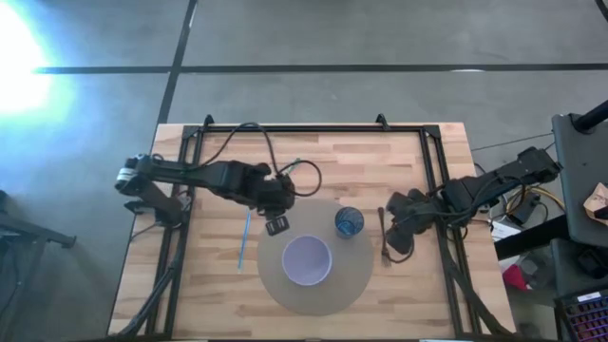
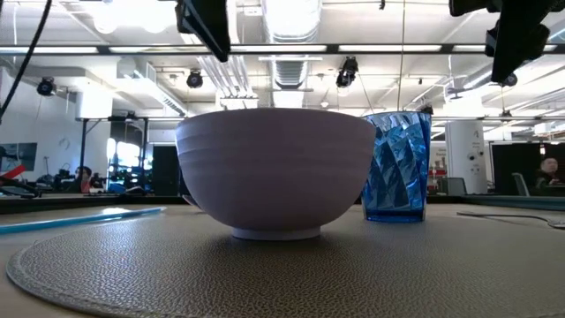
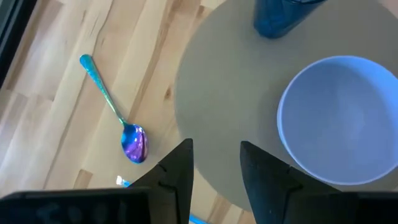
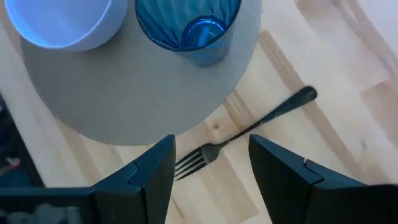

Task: Pick & Place Utensil
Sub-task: Put the fork into the bowl

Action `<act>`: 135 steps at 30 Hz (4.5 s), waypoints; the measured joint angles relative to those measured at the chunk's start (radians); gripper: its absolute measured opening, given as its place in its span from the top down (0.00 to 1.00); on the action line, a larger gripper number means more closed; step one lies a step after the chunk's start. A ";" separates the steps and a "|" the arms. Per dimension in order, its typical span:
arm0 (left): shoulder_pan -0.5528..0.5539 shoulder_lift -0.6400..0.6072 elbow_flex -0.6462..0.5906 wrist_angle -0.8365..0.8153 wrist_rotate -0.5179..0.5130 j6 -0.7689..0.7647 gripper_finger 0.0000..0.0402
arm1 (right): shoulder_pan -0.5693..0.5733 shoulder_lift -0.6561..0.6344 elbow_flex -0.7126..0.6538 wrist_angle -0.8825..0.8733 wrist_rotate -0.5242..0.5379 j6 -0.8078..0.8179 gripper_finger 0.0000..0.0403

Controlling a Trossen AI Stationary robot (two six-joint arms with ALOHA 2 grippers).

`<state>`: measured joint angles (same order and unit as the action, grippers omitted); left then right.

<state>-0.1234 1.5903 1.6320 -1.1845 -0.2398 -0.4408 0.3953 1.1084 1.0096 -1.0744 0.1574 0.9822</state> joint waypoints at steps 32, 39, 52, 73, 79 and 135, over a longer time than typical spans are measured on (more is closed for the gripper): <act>0.129 -0.488 -0.595 0.429 0.002 0.083 0.69 | 0.032 0.007 0.233 -0.143 0.054 0.369 0.50; 0.131 -0.488 -0.591 0.428 0.002 0.116 0.69 | 0.032 0.008 0.236 -0.286 0.076 0.493 0.50; 0.131 -0.488 -0.591 0.428 0.002 0.116 0.69 | 0.037 0.211 0.204 -0.282 -0.002 0.485 0.50; 0.131 -0.488 -0.591 0.426 0.002 0.116 0.69 | 0.041 0.231 -0.050 -0.034 -0.050 0.487 0.50; 0.131 -0.488 -0.591 0.426 0.002 0.116 0.69 | 0.043 0.254 -0.107 0.044 -0.056 0.511 0.50; 0.131 -0.487 -0.621 0.422 0.003 0.116 0.69 | 0.006 0.456 -0.250 0.300 -0.028 0.508 0.64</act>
<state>0.0071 1.1030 1.0111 -0.7628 -0.2371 -0.3252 0.4011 1.5646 0.7599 -0.7742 0.1299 1.4899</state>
